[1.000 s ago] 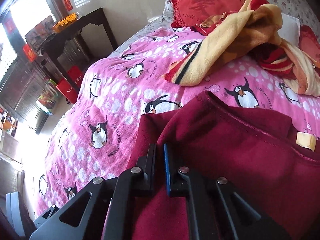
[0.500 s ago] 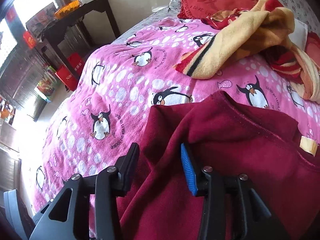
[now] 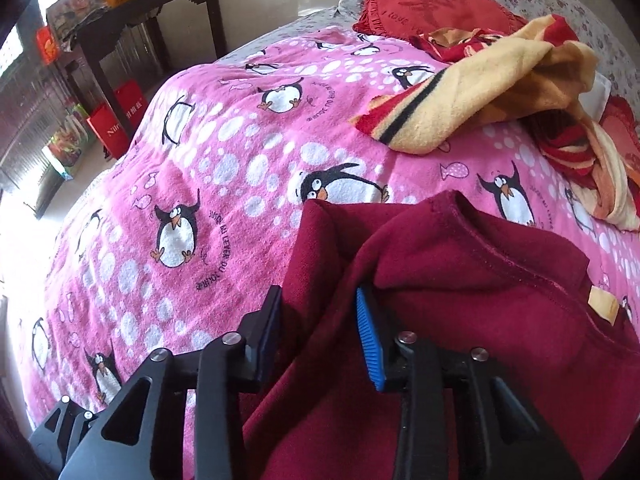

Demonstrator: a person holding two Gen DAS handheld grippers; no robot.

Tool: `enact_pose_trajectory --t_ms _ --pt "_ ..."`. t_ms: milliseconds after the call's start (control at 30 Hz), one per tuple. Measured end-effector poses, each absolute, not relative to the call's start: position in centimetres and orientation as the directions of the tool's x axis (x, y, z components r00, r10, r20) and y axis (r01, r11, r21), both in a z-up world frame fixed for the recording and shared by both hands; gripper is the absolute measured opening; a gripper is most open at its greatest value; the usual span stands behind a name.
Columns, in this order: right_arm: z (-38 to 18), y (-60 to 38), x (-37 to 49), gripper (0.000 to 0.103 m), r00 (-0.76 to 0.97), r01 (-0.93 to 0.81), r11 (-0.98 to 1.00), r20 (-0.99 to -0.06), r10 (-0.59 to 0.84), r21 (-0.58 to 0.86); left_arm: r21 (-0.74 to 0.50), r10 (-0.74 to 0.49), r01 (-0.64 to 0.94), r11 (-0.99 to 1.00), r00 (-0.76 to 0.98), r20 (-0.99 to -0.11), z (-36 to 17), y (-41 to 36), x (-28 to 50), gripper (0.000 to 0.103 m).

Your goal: Fold small clothes

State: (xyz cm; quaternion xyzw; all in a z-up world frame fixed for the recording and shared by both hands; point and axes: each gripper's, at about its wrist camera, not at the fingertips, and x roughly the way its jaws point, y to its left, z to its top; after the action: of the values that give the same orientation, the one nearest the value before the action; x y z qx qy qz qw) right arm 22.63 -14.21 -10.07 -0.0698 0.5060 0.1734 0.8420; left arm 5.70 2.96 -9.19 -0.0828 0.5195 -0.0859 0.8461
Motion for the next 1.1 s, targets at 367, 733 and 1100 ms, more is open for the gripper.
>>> enact_pose_trajectory --t_ms 367,733,1100 --pt "-9.3 -16.2 21.6 0.005 0.437 -0.345 0.926 -0.847 0.305 0.155 -0.215 -0.219 0.060 0.975 0.443 -0.869 -9.2 2.6 5.7 0.095" --pt "-7.0 -18.9 20.1 0.003 0.461 -0.321 0.913 -0.800 0.384 0.253 -0.275 -0.259 0.031 0.961 0.450 -0.854 -8.6 3.1 7.5 0.094" --pt "-6.2 -20.0 18.9 0.002 0.468 -0.309 0.910 -0.788 0.400 0.278 -0.247 -0.245 0.056 0.967 0.464 -0.851 -8.3 1.0 8.8 0.082"
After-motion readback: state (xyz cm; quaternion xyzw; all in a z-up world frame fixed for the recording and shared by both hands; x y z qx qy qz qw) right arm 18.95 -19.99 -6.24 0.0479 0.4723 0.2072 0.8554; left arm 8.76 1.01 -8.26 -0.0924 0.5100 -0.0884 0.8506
